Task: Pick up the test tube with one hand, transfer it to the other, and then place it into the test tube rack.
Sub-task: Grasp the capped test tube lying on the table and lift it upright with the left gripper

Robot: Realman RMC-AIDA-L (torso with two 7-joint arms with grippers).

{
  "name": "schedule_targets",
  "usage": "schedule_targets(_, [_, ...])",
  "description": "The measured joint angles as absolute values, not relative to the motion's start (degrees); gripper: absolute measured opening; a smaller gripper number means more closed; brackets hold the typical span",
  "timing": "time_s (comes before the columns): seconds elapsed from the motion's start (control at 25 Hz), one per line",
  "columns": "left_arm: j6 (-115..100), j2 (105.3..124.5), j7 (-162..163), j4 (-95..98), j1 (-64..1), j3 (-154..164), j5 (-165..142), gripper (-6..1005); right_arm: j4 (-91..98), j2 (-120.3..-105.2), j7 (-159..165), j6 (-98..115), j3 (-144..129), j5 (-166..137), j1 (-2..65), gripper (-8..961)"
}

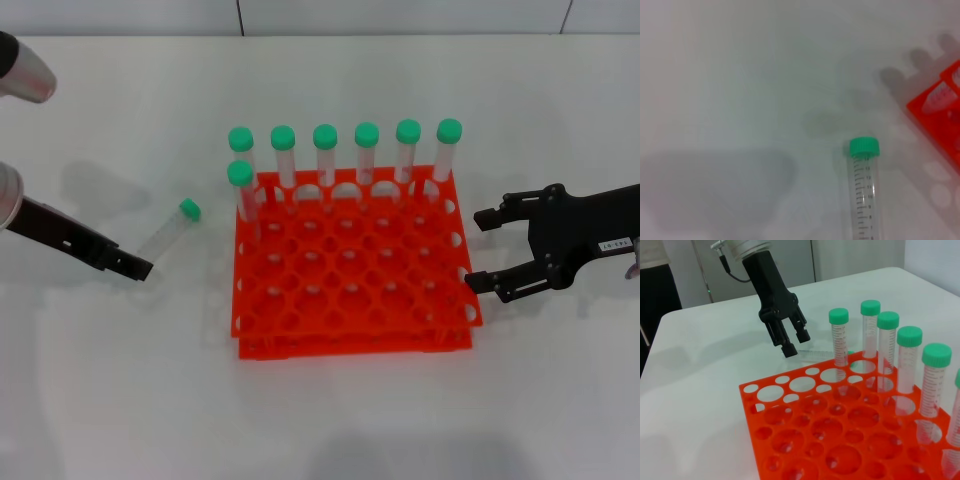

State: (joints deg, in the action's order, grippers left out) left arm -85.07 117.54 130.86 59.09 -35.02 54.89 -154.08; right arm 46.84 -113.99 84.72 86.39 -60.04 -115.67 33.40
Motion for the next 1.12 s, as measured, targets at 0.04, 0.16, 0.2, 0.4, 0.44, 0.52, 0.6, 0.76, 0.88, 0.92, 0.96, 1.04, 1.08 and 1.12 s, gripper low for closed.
schedule_targets(0.04, [-85.05,117.54,131.0,59.07,-35.12,54.87,-154.11,643,46.83,-113.99,84.72,86.39,-60.04,-115.67,33.4,855])
schedule_targets(0.16, [-85.01,117.67,131.36,59.03,-35.21,55.03,-154.3,637,46.81,-114.12,84.61,86.39,-60.03,-115.67,33.4,855])
schedule_targets(0.2, [-84.99,117.74,131.45,58.98,-35.23,55.17,-154.32,635,46.79,-114.19,84.53,86.39,-60.03,-115.67,33.4,855])
schedule_targets(0.4, [-84.43,117.97,131.66,57.54,-35.86,55.53,-154.6,553,46.76,-114.38,84.3,86.39,-60.02,-115.7,33.4,855])
schedule_targets(0.44, [-84.27,117.99,131.68,57.15,-36.02,55.55,-154.7,515,46.76,-114.38,84.29,86.4,-60.03,-115.71,33.4,855])
schedule_targets(0.52, [-84.08,117.99,131.93,56.87,-36.15,55.57,-154.79,438,46.76,-114.37,84.28,86.4,-60.03,-115.73,33.4,856])
schedule_targets(0.6, [-83.87,117.99,132.22,56.83,-36.2,55.76,-154.88,397,46.76,-114.37,84.28,86.4,-60.03,-115.74,33.4,856])
schedule_targets(0.76, [-83.64,117.95,132.81,56.77,-36.22,56.16,-154.95,392,46.75,-114.36,84.28,86.4,-60.03,-115.75,33.4,856])
schedule_targets(0.88, [-83.18,117.9,132.89,56.34,-36.36,56.17,-155.03,392,46.75,-114.42,84.23,86.4,-60.03,-115.76,33.37,856])
schedule_targets(0.92, [-83.08,117.89,132.9,55.96,-36.59,56.18,-155.04,392,46.75,-114.44,84.21,86.4,-60.03,-115.75,33.35,856])
schedule_targets(0.96, [-82.96,117.85,132.94,55.46,-36.85,56.18,-155.06,392,46.75,-114.44,84.21,86.4,-60.03,-115.76,33.32,855])
schedule_targets(1.04, [-82.75,117.73,133.03,54.12,-37.44,56.18,-155.12,391,46.75,-114.44,84.2,86.36,-60.02,-115.75,33.31,855])
schedule_targets(1.08, [-82.58,117.67,133.1,53.64,-37.68,56.17,-155.25,391,46.75,-114.44,84.2,86.35,-60.03,-115.76,33.31,855])
schedule_targets(1.12, [-82.38,117.66,133.21,53.34,-37.85,56.16,-155.43,391,46.75,-114.44,84.2,86.34,-60.03,-115.76,33.31,855])
